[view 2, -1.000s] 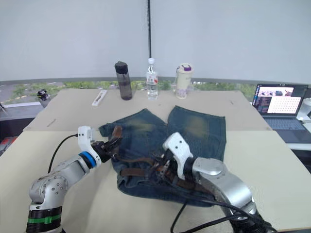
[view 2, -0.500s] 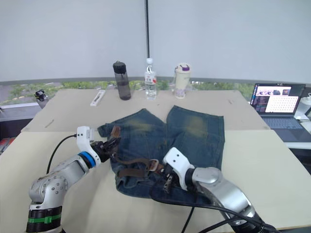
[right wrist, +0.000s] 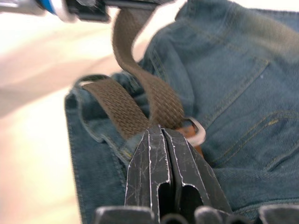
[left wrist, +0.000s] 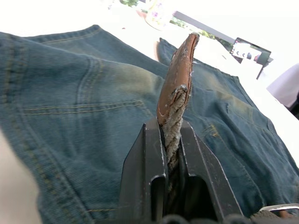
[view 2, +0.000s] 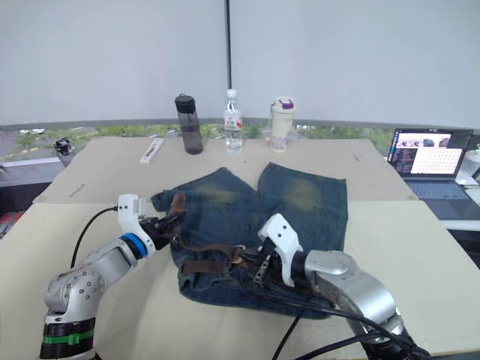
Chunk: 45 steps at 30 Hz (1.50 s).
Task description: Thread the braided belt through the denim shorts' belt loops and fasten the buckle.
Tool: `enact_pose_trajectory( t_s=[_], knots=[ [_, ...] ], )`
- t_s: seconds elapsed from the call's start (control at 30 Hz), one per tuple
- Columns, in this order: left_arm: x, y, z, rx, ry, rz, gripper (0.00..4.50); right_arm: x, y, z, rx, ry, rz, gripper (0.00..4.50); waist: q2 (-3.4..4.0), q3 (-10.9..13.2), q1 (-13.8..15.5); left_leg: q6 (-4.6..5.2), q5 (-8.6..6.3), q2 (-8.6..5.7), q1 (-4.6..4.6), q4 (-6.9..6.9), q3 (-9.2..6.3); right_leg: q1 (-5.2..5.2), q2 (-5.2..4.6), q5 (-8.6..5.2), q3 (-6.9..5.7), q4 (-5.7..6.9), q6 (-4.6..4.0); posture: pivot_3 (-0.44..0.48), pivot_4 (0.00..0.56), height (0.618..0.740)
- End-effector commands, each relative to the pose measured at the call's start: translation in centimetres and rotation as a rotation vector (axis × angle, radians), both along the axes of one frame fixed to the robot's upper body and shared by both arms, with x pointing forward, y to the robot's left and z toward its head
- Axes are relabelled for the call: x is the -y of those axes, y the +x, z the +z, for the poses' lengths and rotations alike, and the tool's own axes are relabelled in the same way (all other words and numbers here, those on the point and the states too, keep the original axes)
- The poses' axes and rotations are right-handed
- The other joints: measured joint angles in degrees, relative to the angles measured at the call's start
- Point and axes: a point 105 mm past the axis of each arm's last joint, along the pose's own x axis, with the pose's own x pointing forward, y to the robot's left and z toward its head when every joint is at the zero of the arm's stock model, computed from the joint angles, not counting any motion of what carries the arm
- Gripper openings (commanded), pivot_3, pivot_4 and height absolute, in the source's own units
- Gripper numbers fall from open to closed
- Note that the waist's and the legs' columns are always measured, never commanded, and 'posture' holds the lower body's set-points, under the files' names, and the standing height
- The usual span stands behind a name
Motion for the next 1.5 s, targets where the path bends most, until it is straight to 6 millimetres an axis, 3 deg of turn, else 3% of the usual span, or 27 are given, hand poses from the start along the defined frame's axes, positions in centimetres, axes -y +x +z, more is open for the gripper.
enact_pose_trajectory(
  t_s=[0.03, 0.53, 1.2, 1.5],
  knots=[
    [0.2, -0.1, 2.1, 0.077, 0.0, -0.01, 0.0, -0.3, -0.1, 0.0, 0.036, -0.026, 0.015, 0.05, 0.0, 0.0, 0.0, 0.0, 0.0, 0.0, -0.02, 0.0, 0.01, 0.0, -0.01, 0.0, 0.0, -0.02, 0.0, 0.0, 0.15, 0.74],
    [0.3, -0.1, 2.3, 0.083, -0.002, -0.009, 0.0, -0.3, 1.0, -1.6, 0.03, -0.104, -0.036, 0.05, 0.0, 0.0, -0.1, -0.01, -0.01, 0.01, 0.0, 0.0, 0.03, 0.0, -0.02, -0.02, 0.01, -0.03, -0.06, 0.0, 0.15, 0.74],
    [-0.3, 0.1, 2.3, 0.087, -0.014, 0.019, 0.0, -1.7, 2.1, -1.5, 0.085, -0.082, -0.031, 0.05, 0.01, 0.0, -0.1, -0.02, -0.01, 0.01, 0.0, -0.01, 0.04, -0.01, -0.02, 0.0, 0.01, -0.03, -0.04, 0.0, 0.15, 0.74],
    [-0.9, 0.2, 2.5, 0.092, -0.022, 0.04, 0.0, -1.8, 2.1, -3.1, 0.072, -0.121, -0.021, 0.05, 0.01, 0.0, -0.1, -0.02, -0.01, 0.02, 0.01, -0.01, 0.04, -0.01, -0.02, -0.01, 0.01, -0.03, -0.05, 0.0, 0.15, 0.74]
  ],
)
